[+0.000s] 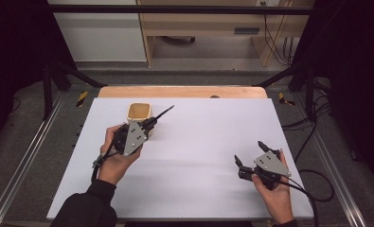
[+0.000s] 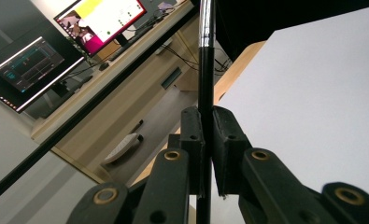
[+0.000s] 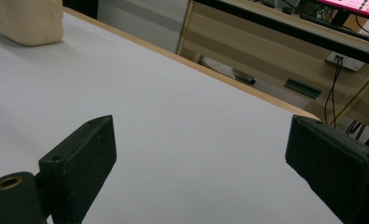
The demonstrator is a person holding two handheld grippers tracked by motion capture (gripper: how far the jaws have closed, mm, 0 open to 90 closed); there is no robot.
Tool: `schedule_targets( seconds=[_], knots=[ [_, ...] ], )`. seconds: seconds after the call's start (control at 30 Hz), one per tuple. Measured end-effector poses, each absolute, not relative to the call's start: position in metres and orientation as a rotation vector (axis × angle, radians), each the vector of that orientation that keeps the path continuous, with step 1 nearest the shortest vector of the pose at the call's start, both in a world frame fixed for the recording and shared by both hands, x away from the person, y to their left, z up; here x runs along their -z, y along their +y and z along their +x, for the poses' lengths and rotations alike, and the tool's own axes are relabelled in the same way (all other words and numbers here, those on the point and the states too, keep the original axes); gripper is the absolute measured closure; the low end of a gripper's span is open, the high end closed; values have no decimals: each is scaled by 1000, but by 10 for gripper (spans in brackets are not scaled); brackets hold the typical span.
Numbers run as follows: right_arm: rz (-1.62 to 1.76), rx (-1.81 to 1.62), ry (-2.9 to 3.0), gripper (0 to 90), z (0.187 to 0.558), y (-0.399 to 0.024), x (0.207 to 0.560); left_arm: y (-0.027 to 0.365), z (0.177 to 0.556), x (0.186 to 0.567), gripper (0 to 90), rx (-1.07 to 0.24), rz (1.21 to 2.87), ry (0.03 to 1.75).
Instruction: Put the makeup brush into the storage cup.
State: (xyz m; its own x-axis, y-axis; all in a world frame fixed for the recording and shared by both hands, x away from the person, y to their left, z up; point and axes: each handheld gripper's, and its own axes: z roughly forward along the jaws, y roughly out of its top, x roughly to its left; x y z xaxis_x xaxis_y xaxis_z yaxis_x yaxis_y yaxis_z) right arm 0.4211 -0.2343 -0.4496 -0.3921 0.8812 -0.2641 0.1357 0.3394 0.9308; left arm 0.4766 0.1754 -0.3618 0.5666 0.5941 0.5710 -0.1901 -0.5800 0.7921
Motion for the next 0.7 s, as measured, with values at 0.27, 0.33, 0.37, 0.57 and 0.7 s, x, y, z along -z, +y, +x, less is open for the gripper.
schedule_targets(
  seconds=[0.27, 0.33, 0.37, 0.57, 0.7],
  knots=[
    [915, -1188, 1751, 83, 419, -244, 454, 178, 482, 355, 838, -1108, 1880, 366],
    [919, -1209, 1755, 81, 419, -244, 454, 178, 484, 354, 838, -1101, 1874, 375],
    [914, -1226, 1759, 79, 419, -244, 454, 178, 485, 353, 838, -1097, 1870, 383],
    [900, -1328, 1782, 89, 418, -244, 455, 182, 491, 352, 838, -1068, 1836, 441],
    [901, -1376, 1769, 78, 419, -246, 457, 185, 495, 352, 838, -1061, 1820, 465]
  ],
)
